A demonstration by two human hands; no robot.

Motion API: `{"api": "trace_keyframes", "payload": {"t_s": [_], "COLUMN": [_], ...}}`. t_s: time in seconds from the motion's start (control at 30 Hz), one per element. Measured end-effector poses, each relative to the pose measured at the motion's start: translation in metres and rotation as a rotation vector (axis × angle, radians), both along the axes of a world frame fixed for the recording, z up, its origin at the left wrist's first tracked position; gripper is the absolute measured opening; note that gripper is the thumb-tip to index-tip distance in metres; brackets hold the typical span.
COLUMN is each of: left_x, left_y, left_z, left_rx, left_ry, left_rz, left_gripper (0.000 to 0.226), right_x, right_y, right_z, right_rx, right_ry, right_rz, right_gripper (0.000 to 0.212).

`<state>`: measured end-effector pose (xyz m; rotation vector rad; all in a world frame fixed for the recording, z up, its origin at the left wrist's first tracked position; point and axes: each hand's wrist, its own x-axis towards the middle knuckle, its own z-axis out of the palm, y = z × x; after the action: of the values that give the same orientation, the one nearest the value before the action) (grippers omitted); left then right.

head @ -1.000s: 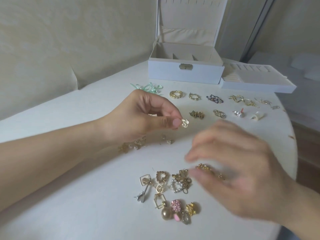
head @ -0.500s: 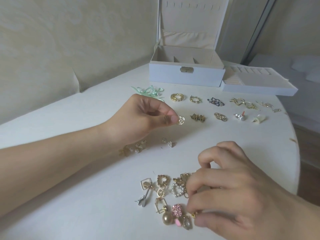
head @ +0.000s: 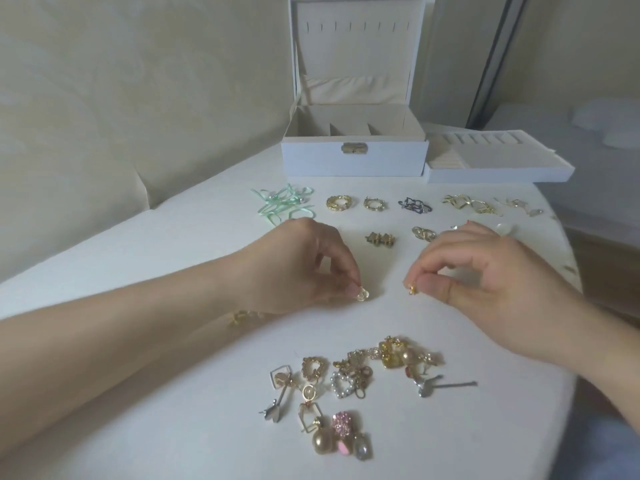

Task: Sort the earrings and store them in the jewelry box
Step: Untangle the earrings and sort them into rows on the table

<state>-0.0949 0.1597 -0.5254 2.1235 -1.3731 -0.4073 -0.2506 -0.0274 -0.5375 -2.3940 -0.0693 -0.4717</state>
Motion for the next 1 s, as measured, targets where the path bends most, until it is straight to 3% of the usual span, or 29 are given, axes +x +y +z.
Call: {"api": "trace_keyframes", "payload": {"t_s": [0.13,0.27,0.43,0.63,1.0], "left_x": [0.006,0.009,0.006,0.006,0.007], "left_y": [-0.013,-0.021,-0.024,-0.02,-0.017], "left_z": [-0.001,-0.004,-0.01,-0.012,-0.008], "left_rx": [0.038,0.023,-0.039,-0.057,-0.018], "left_ry": [0.036,0.006,-0.041,-0.15,-0.174], "left_rz": [0.018,-0.007,-0.025,-0.066,-0.09], "left_gripper": [0.005,0.004,0.004,0.003,0.006], "right_x": [0.024,0.03,0.032,0.035,0.03], "right_y": [-0.011,-0.006,-0.003,-0.005,-0.008], "right_z": [-0.012,-0.021,-0.027,-0.031,-0.028], "right_rx": [0.074,0.095,-0.022,-0.047,-0.039], "right_ry": [0.16,0.082,0.059,0.032,0.074], "right_rz": [-0.016,-0.066,-0.055,-0.062,-0.022], "right_gripper": [0.015,0.025,0.027,0.011,0.026]}}
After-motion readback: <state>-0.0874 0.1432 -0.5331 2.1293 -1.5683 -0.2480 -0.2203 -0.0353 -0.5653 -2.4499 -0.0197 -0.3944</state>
